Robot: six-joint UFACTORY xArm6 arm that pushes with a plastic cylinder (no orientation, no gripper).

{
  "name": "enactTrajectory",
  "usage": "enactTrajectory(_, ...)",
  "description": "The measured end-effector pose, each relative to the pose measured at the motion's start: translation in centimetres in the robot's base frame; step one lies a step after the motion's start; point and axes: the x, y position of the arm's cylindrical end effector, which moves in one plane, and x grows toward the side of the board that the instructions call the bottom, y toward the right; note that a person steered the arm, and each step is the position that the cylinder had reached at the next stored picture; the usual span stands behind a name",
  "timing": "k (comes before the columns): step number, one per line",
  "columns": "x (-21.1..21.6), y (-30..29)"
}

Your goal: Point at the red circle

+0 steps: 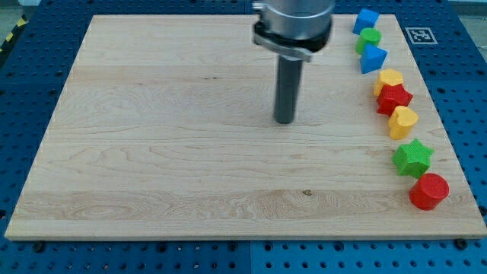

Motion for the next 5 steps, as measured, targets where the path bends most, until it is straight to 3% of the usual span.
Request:
enactTrajectory(1,0.0,3.9)
enactTrajectory(3,0.0,3.9)
enactTrajectory(5,4.0,3.9)
